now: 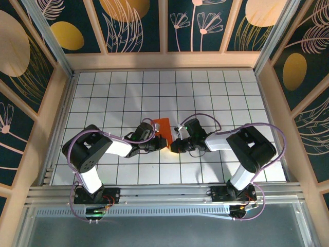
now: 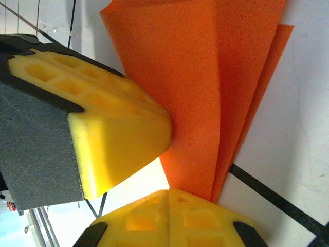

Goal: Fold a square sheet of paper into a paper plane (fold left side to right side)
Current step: Third fold the triangle at the center of the table.

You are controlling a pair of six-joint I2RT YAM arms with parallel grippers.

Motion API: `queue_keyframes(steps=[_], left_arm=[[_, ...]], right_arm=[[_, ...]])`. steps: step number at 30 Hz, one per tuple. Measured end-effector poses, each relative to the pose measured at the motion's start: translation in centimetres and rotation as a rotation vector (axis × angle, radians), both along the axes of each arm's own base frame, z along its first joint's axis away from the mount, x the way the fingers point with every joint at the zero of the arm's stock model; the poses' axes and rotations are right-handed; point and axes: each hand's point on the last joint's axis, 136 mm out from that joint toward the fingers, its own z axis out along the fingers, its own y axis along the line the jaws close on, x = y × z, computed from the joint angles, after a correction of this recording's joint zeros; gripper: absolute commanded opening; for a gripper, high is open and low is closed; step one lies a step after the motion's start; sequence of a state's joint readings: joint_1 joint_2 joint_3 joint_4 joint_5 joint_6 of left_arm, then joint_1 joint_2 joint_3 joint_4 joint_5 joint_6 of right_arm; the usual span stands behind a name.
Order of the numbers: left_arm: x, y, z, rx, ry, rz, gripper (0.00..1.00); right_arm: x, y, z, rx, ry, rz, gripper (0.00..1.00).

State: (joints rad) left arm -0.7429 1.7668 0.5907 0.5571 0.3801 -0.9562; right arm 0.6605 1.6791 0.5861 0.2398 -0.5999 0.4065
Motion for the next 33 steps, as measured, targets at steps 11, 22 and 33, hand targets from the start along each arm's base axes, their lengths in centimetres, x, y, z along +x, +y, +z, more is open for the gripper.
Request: queue_keyframes(steps=[11,22,33], left_arm=[[0.2,0.1,-0.2,0.010,0.014,0.027,0.02],[2.4,2.1,-0.2,0.008,0.023,0.084,0.02],[5.8,6.1,-0.3,0.002,0.007,0.160,0.02]], right_arm=[[0.0,0.0,-0.1,-0.008,0.010,0.001,0.00],[-0.1,0.0,-0.1,-0.012,0.011,0.002,0.00],[-0.1,0.0,-0.1,-0.013,0.014,0.003,0.00]])
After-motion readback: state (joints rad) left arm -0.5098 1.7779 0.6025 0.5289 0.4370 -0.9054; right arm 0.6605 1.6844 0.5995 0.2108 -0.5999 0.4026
